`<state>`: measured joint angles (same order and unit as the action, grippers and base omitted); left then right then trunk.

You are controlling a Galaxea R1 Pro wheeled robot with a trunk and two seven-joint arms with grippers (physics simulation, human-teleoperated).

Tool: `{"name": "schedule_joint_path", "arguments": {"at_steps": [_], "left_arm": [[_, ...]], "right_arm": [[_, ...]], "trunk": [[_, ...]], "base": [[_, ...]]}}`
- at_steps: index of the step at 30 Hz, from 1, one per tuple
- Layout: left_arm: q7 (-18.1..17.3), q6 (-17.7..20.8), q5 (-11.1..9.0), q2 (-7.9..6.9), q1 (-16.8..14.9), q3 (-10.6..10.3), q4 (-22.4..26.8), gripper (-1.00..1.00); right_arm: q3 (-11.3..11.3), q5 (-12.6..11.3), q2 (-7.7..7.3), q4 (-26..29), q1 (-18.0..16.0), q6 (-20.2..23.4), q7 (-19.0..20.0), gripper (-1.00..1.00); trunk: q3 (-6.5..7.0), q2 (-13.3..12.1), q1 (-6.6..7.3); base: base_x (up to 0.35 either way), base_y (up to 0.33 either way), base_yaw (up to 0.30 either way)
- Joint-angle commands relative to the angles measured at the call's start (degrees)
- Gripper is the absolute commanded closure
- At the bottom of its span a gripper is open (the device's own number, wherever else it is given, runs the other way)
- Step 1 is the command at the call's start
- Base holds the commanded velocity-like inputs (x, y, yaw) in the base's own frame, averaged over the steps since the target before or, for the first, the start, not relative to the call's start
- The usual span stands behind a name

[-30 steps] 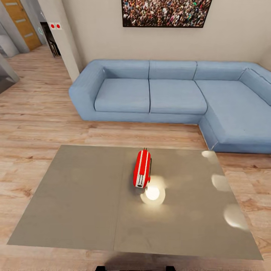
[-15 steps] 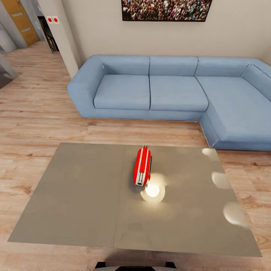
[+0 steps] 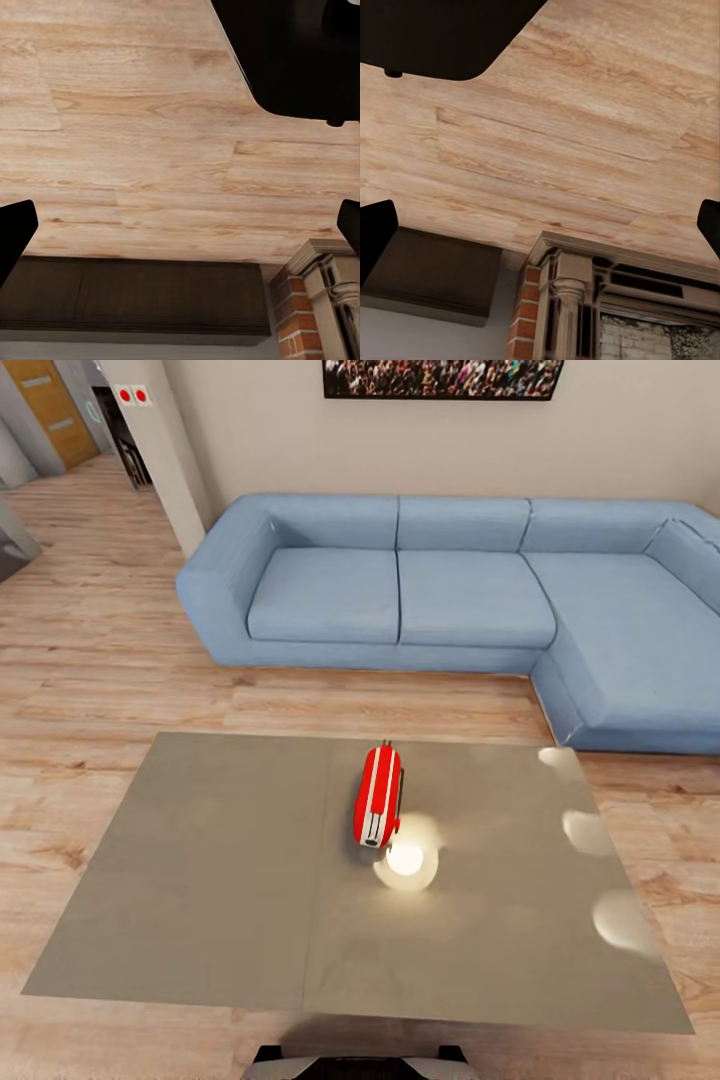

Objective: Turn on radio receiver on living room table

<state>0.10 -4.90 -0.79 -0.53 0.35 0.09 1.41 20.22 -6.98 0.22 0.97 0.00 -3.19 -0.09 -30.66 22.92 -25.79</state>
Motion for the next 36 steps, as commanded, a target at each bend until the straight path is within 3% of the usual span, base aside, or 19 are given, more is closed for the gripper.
{"name": "schedule_joint_path", "arguments": {"at_steps": [1, 36], "left_arm": [[0.0, 0.0, 0.0, 0.00, 0.0, 0.0, 0.0, -1.00], [0.0, 0.0, 0.0, 0.00, 0.0, 0.0, 0.0, -1.00]], "right_arm": [[0.0, 0.0, -0.01, 0.0, 0.0, 0.0, 0.0, -1.00], [0.0, 0.0, -0.02, 0.0, 0.0, 0.0, 0.0, -1.00]], "trunk": [[-0.10, 0.0, 0.00], [-3.37, 0.0, 0.00]], "base": [[0.000, 0.000, 0.000], [0.000, 0.000, 0.000]]}}
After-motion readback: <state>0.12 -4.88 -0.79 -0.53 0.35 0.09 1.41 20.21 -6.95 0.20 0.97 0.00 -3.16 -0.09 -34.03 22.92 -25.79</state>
